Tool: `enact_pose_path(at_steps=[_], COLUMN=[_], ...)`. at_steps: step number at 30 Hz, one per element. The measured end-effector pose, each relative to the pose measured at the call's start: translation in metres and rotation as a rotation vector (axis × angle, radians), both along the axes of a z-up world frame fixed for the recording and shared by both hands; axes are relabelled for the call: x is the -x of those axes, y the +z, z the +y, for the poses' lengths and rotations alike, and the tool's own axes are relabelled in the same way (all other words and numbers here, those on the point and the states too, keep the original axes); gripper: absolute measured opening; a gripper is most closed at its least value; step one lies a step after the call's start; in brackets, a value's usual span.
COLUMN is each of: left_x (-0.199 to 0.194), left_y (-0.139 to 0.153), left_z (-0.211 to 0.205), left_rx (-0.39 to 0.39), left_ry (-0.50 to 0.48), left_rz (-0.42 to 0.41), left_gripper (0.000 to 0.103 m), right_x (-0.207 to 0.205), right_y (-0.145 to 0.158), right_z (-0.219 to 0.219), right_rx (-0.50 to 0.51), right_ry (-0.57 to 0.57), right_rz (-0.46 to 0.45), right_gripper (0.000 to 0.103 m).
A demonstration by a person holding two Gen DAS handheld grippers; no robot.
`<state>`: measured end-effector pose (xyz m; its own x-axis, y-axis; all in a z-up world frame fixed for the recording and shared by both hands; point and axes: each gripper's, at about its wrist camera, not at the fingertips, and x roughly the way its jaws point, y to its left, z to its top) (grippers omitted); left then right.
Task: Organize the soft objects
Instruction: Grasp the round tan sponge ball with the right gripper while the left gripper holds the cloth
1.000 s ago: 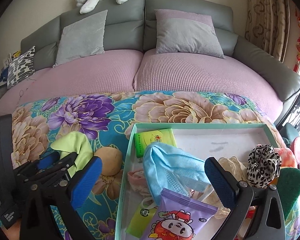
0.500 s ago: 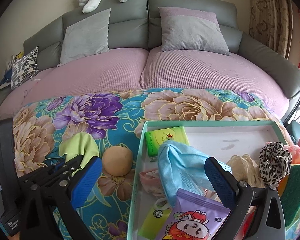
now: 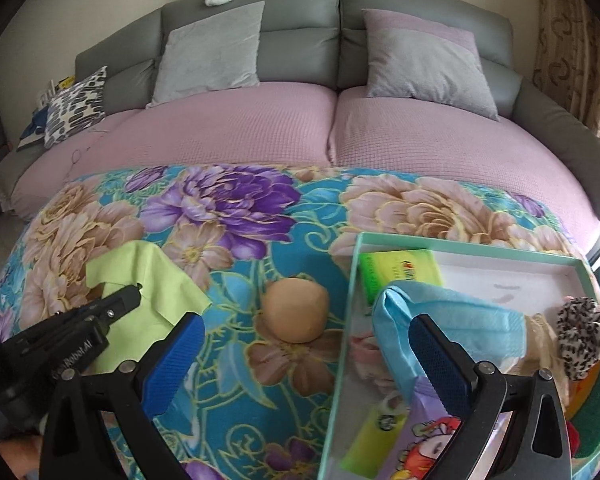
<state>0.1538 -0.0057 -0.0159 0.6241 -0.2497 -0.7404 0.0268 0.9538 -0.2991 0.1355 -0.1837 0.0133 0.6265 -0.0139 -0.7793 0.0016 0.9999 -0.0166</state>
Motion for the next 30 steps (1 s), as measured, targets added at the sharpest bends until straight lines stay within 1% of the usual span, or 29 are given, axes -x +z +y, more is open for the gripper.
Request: enact_pose_path(at_steps=[5, 8, 11, 15, 18, 21, 22, 28, 30], left_x=[-0.002, -0.003, -0.003, -0.004, -0.003, -0.003, -0.003, -0.004, -0.004], left_y=[-0.001, -0.002, -0.003, -0.003, -0.002, -0.002, -0.002, -0.003, -0.003], left_z=[0.016, 0.021, 0.024, 0.027, 0.027, 0.029, 0.029, 0.032, 0.032], left_rx=[0.021, 0.037, 0.046, 0.057, 0.063, 0.066, 0.066, 0.065, 0.065], left_ry=[0.032, 0.040, 0.041, 0.049, 0.048, 0.048, 0.048, 0.056, 0.056], left_rz=[0.007, 0.010, 0.015, 0.018, 0.017, 0.017, 0.018, 0.022, 0.022], left_gripper=[0.008, 0.008, 0.008, 0.008, 0.008, 0.008, 0.008, 0.008, 0.008], right_x=[-0.012, -0.018, -0.024, -0.020, -0.014, -0.017, -0.018, -0.029, -0.034], right_y=[-0.013, -0.020, -0.025, -0.017, -0.007, -0.007, -0.009, -0.026, -0.030], right_z=[0.012, 0.014, 0.015, 0.013, 0.019, 0.026, 0.028, 0.024, 0.022], right_rx=[0.010, -0.005, 0.019, -0.007, 0.015, -0.007, -0.001, 0.021, 0.035], right_ry=[0.023, 0.033, 0.027, 0.044, 0.064, 0.099, 0.103, 0.062, 0.041], right_rz=[0.052, 0.077, 0.092, 0.068, 0.027, 0.035, 0.044, 0.095, 0.115], right_gripper=[0.102, 0.099, 0.097, 0.092, 0.092, 0.091, 0.088, 0.080, 0.079])
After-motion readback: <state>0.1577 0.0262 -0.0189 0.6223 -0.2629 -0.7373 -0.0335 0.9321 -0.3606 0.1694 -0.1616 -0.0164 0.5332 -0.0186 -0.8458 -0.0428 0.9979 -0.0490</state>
